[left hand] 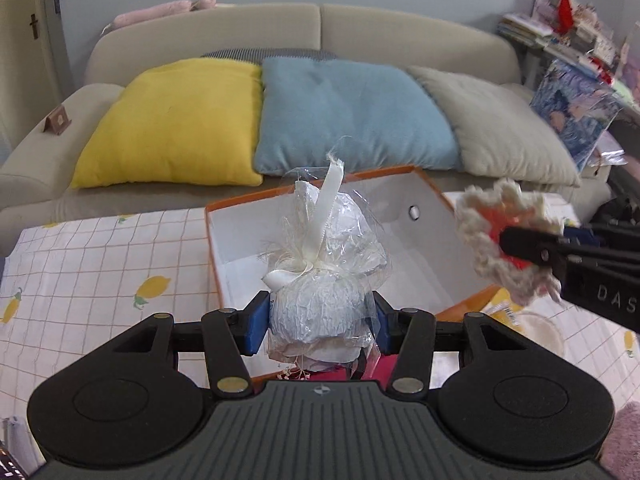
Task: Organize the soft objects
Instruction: 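Lower both held items into the orange box and open both tools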
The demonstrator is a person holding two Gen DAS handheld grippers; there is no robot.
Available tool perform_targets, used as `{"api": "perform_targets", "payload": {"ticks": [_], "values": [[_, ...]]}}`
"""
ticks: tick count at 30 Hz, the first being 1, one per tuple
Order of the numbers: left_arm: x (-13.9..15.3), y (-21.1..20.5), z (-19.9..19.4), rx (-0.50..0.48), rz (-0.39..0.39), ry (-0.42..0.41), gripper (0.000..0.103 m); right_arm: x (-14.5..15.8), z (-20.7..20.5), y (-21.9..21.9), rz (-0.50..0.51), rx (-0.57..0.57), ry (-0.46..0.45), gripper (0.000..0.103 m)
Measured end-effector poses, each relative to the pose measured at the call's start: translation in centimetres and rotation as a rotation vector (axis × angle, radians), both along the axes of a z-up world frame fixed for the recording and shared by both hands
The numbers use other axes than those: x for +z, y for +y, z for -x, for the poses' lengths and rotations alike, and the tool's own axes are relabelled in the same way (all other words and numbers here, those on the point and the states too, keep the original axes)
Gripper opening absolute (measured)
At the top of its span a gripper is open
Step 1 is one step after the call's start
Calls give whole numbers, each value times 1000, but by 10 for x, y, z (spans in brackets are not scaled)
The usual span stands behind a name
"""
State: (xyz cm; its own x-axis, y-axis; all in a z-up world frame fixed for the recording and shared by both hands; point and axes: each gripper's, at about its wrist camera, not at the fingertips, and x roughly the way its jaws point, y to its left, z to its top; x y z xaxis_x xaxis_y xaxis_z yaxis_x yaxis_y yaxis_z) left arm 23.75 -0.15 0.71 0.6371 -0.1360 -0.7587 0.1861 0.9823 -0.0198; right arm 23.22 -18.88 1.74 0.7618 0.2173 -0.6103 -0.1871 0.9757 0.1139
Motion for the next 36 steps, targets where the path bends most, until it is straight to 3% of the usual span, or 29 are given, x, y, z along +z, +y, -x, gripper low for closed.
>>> {"api": "perform_targets", "payload": {"ticks": [6, 20, 29, 36], "values": [[-19, 10, -25, 9, -26, 89, 59, -19, -40, 29, -36, 24, 71, 25], [-59, 13, -60, -40, -171, 244, 62, -83, -86, 61, 33, 60, 296, 26], [-62, 12, -60, -58, -197, 240, 75, -98, -92, 57, 47, 64, 361, 29], [-53, 11, -51, -64, -218, 178, 82, -84, -85, 53, 75, 66, 312, 37]]}}
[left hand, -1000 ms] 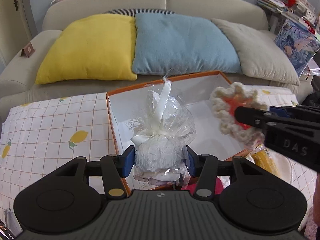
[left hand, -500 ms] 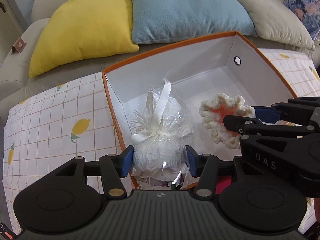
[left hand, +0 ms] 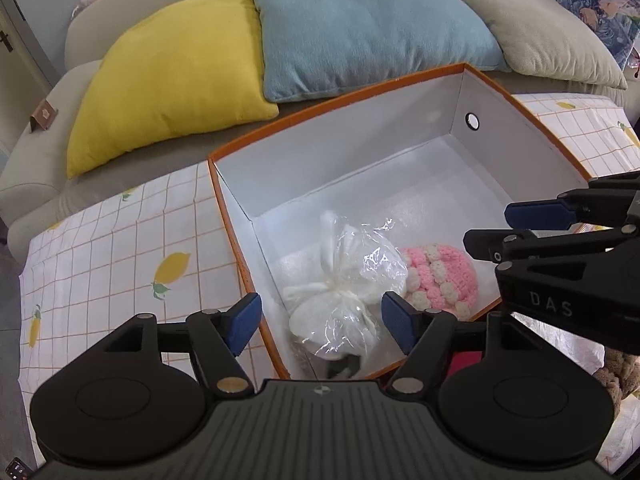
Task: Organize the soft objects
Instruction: 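Lower both held items into the orange box and open both tools, then grasp the brown towel teddy bear with the left tool and lift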
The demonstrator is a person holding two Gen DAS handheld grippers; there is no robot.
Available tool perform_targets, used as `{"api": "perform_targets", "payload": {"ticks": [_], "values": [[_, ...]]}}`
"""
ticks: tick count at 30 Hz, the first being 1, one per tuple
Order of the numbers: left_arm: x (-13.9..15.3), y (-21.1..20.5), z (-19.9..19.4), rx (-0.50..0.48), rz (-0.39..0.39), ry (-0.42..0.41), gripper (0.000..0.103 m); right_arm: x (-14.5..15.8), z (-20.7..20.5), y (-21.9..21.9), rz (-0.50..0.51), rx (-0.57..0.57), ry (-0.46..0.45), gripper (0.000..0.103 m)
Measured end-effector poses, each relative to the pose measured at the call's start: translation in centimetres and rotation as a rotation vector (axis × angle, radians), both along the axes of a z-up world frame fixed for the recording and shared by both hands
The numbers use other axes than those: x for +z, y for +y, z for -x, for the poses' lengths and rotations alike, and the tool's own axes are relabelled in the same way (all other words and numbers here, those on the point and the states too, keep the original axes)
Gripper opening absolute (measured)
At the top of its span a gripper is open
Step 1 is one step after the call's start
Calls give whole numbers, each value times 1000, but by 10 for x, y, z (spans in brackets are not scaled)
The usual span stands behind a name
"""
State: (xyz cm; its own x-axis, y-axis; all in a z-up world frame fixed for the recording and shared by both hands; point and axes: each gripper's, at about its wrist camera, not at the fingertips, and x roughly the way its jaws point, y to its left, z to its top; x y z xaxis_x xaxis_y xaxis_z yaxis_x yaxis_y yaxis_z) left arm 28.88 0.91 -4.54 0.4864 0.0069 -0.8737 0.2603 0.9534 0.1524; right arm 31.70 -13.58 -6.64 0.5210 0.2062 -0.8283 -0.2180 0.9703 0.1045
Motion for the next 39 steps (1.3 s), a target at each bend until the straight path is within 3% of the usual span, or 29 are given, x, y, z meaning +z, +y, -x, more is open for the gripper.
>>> {"api": "perform_targets", "payload": {"ticks": [8, 14, 20, 26, 31, 39], "values": [[23, -1, 13, 9, 43, -112, 88, 28, 27, -18, 11, -32, -99, 49], [47, 0, 39, 13, 178, -229, 88, 45, 61, -39, 7, -58, -180, 56], [66, -7, 83, -50, 257, -366, 88, 59, 115, -60, 23, -69, -321, 65], [66, -15, 124, -83, 330, -406, 88, 54, 170, -77, 106, -125, -407, 66], [49, -26, 152, -121, 326, -385, 87, 35, 206, -93, 135, -205, -360, 66], [12, -61, 175, -276, 247, -243, 73, -12, 238, -110, 49, -290, -106, 66]]}}
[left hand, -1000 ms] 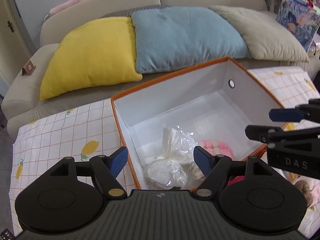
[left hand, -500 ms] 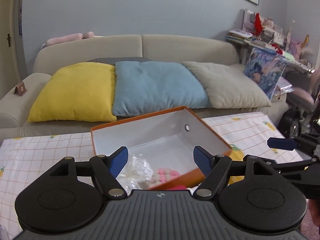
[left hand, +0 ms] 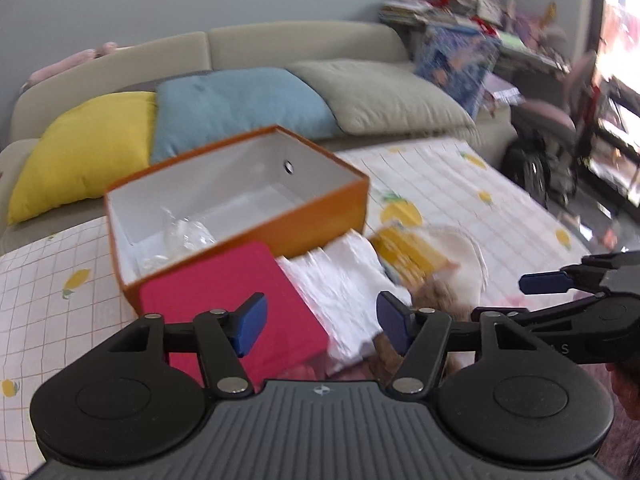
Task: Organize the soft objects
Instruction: 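Grasp the brown towel teddy bear with the left tool and lift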
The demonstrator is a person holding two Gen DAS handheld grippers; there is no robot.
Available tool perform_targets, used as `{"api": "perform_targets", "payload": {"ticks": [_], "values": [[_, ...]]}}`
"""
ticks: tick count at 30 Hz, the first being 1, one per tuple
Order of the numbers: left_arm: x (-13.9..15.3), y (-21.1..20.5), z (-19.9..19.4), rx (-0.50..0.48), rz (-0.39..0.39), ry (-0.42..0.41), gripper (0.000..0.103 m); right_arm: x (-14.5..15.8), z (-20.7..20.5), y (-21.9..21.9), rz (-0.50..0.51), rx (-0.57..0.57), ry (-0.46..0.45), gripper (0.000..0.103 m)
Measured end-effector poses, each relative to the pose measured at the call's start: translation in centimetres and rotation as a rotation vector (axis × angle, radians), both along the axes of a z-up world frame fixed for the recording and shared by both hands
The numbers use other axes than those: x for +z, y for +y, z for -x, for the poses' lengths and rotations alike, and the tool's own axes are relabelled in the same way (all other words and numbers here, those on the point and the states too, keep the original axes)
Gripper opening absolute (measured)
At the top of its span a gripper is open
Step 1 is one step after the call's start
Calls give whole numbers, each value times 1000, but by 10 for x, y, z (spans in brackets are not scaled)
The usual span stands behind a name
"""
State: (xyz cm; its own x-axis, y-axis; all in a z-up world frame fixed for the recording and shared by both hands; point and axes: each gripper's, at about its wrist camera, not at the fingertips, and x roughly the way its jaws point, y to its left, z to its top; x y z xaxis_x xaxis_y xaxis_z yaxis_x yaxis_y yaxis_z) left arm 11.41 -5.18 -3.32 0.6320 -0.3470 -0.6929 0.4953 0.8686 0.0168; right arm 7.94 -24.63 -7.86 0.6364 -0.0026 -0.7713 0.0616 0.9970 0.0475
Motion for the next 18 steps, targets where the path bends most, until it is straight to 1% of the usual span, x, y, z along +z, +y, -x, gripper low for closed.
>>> {"api": "perform_targets", "payload": {"ticks": [2, 3, 5, 6, 8, 12, 15, 18], "values": [[-5, -7, 2, -26, -39, 10, 71, -11, 0, 3, -53, 5, 54, 66], [-8, -10, 4, -37, -57, 15, 71, -15, -1, 5, -64, 4, 70, 66], [-12, -15, 6, -53, -89, 18, 71, -22, -4, 9, -68, 11, 84, 69], [-14, -16, 9, -60, -108, 17, 71, -25, -6, 10, -65, 13, 88, 73], [-17, -18, 10, -67, -137, 16, 69, -28, -9, 11, -70, 6, 90, 74], [-18, -23, 11, -97, -134, 43, 68, -32, -17, 1, -84, -45, 107, 74], [-23, -37, 11, -160, -147, 50, 68, -35, -14, -12, -67, -88, 129, 73], [-34, -56, 10, -220, -157, 73, 71, -38, -9, -32, -86, -151, 154, 71]]}}
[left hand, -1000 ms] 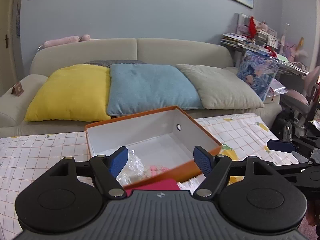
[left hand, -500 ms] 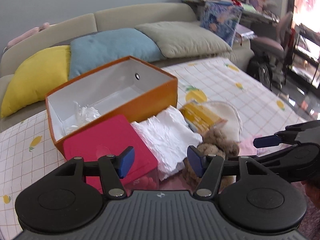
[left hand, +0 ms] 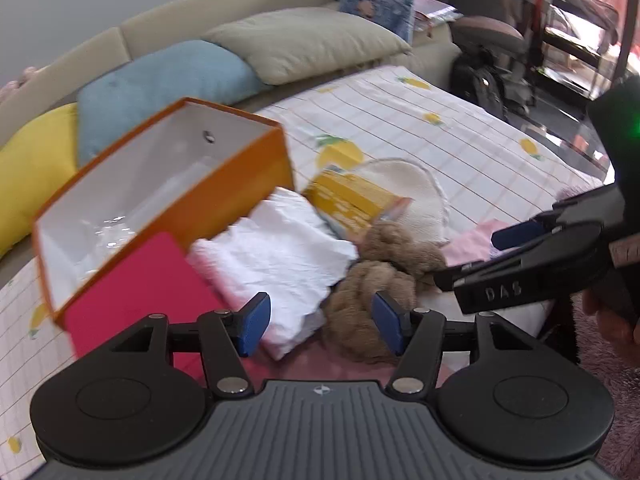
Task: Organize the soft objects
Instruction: 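Grasp the brown towel teddy bear with the left tool and lift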
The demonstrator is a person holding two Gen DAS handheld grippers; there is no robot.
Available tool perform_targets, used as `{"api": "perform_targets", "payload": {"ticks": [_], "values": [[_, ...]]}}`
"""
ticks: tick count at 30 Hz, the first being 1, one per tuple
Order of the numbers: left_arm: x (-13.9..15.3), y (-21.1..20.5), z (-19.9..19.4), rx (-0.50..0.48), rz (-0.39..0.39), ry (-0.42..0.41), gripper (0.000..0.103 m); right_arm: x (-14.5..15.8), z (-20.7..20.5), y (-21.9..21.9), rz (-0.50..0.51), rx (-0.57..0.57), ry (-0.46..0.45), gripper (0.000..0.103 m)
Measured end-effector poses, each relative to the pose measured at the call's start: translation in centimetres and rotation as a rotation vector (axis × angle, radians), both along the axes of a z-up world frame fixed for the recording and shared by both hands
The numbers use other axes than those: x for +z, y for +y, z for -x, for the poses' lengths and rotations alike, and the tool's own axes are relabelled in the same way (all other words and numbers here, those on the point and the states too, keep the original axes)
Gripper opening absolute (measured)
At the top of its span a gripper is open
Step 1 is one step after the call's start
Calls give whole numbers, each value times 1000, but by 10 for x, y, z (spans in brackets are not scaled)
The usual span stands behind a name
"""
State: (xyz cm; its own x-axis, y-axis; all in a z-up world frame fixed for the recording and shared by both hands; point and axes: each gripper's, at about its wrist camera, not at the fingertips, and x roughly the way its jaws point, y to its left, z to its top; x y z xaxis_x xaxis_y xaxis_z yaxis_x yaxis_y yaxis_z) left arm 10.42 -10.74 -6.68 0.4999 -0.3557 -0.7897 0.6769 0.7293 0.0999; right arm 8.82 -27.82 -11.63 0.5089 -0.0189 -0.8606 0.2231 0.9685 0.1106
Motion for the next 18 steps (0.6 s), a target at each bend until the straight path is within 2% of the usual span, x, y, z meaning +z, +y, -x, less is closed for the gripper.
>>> {"api": "perform_targets", "payload": {"ticks": [2, 5, 11, 18], "values": [[-9, -13, -1, -33, -6, 19, 79, -3, 3, -13, -2, -43, 19, 71], [-26, -33, -2, -79, -41, 32, 83, -6, 9, -27, -2, -92, 37, 71], [-61, -59, -5, -136, -172, 29, 83, -17, 15, -43, -49, -156, 58, 71], [-81, -70, -12, -120, -244, 44, 82, -23, 13, -40, -47, -145, 62, 71]]}}
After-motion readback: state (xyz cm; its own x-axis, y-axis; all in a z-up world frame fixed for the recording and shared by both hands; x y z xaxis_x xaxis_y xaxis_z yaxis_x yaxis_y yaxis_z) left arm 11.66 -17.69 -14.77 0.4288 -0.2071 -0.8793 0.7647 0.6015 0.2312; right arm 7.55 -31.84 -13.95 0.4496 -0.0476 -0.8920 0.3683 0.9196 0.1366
